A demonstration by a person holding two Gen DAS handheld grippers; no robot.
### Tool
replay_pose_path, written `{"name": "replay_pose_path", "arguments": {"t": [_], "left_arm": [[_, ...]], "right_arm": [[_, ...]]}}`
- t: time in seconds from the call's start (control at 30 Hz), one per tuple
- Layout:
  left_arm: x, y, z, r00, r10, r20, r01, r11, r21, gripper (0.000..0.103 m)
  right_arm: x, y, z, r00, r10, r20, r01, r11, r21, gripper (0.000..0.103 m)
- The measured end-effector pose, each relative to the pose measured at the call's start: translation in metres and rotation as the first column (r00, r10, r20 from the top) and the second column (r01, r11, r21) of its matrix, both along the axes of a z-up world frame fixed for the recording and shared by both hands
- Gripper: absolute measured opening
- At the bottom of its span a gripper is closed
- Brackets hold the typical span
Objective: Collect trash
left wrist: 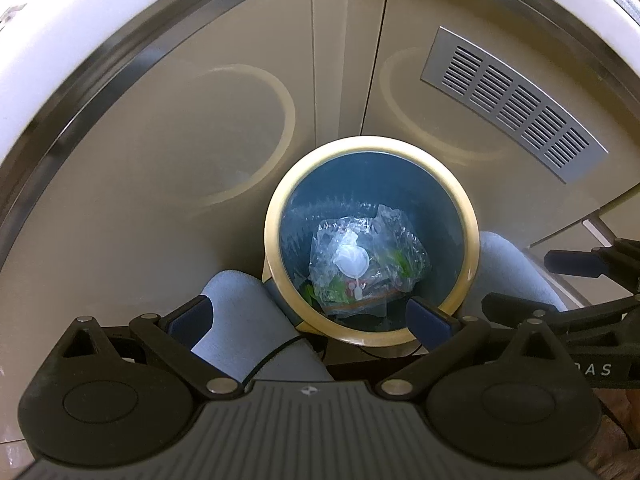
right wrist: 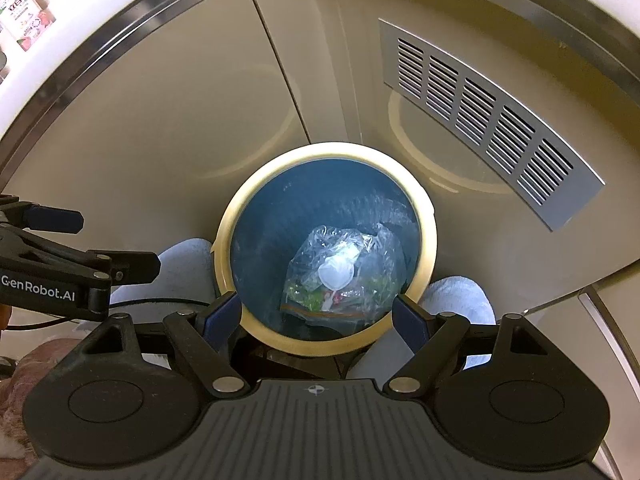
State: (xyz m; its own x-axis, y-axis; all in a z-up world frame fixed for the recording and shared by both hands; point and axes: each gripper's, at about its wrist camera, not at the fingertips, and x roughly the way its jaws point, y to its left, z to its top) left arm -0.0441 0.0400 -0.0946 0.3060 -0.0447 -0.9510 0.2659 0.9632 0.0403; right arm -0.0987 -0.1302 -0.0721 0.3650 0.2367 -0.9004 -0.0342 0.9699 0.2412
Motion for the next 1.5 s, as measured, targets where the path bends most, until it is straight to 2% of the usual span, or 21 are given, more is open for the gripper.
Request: {"name": "replay_pose_path", "arguments": {"t": [0.57, 0.73, 0.97, 1.1, 1.27, 1.4, 1.5], "left_arm": [[0.005, -0.003, -0.005, 1.0, -0.016, -0.001, 0.016, 1.0, 0.013, 0.103], [0.006, 0.0, 0.005, 0.999, -0.02, 0.038, 0.019, 1.0, 0.013, 0.103], [0.01, 0.005, 0.031, 0.997, -0.006, 0.082, 0.009, 0.999, -0.044, 0.103], [0.011, 0.009, 0.049, 0.994, 0.017, 0.112, -0.008, 0.997, -0.078, 0.103], [0.011, 0.012, 0.068, 0.987, 0.031, 0.158, -0.016, 0.995, -0.1, 0.103], [0.01, 0.016, 0.084, 0.981, 0.04, 0.192, -0.02, 0.994, -0.107, 0.103], [0.01, 0.017, 0.093, 0.974, 0.044, 0.222, -0.021, 0.994, -0.103, 0.103]], "right_arm": [[0.005, -0.001, -0.006, 1.0, 0.004, -0.005, -0.004, 1.0, 0.001, 0.084], [0.004, -0.005, 0.019, 0.993, -0.011, 0.12, 0.011, 1.0, 0.001, 0.084], [0.005, -0.014, 0.069, 0.963, -0.012, 0.268, -0.007, 0.998, 0.068, 0.084], [0.005, -0.026, 0.104, 0.936, -0.033, 0.351, -0.014, 0.992, 0.129, 0.084], [0.001, -0.036, 0.14, 0.89, -0.041, 0.454, -0.037, 0.986, 0.162, 0.085], [0.008, -0.042, 0.164, 0.856, -0.032, 0.516, -0.058, 0.986, 0.157, 0.088], [0.022, -0.053, 0.176, 0.834, -0.057, 0.548, -0.022, 0.991, 0.135, 0.088]]}}
